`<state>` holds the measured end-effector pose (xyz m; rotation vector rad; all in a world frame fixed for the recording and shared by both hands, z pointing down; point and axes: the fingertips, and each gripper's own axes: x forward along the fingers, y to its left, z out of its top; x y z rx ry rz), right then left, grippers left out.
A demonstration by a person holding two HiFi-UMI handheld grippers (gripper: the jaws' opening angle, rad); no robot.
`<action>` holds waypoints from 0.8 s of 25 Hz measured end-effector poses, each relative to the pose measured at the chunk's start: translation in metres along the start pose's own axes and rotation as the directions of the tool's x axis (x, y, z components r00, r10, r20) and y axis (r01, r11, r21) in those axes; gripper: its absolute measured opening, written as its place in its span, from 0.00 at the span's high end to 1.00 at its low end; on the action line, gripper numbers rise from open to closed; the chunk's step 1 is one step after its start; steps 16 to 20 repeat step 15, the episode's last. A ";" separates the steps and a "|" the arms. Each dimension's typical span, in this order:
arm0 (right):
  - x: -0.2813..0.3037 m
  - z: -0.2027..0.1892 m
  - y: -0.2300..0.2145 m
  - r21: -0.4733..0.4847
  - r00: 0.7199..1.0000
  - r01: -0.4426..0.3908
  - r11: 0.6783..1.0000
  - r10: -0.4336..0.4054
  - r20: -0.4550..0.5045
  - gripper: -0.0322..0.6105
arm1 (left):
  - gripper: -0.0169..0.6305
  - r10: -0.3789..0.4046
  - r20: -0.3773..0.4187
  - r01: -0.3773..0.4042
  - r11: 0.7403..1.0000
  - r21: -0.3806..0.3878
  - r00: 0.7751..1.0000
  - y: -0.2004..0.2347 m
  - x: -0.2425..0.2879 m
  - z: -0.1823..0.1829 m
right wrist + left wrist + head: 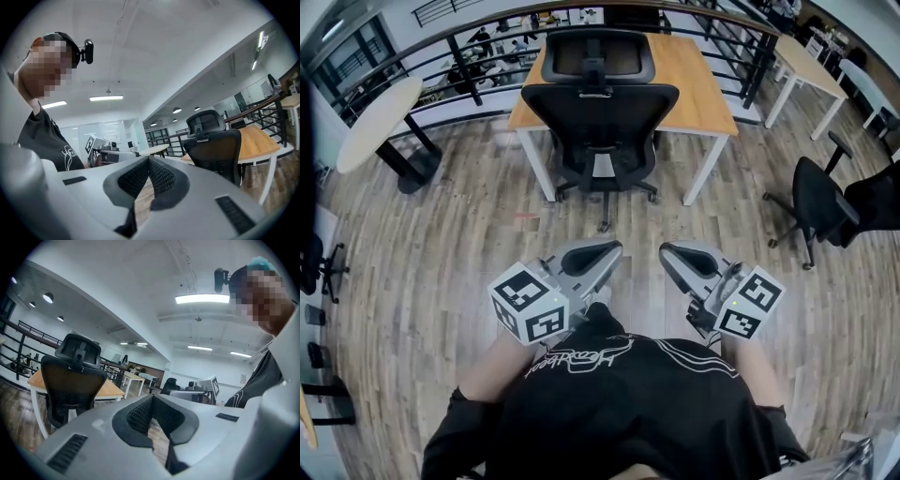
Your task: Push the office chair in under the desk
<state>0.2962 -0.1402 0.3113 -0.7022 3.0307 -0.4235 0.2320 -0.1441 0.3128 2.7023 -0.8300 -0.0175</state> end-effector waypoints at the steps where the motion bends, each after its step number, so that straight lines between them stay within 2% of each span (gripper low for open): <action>1: 0.000 0.000 0.000 -0.001 1.000 0.000 1.000 0.000 0.002 0.89 | 0.96 0.001 -0.002 -0.001 1.000 -0.001 1.000 0.000 0.000 -0.001; 20: -0.002 -0.006 -0.005 0.025 1.000 0.022 0.999 -0.022 0.001 0.89 | 0.96 0.001 -0.027 -0.002 1.000 -0.012 1.000 0.002 -0.001 -0.009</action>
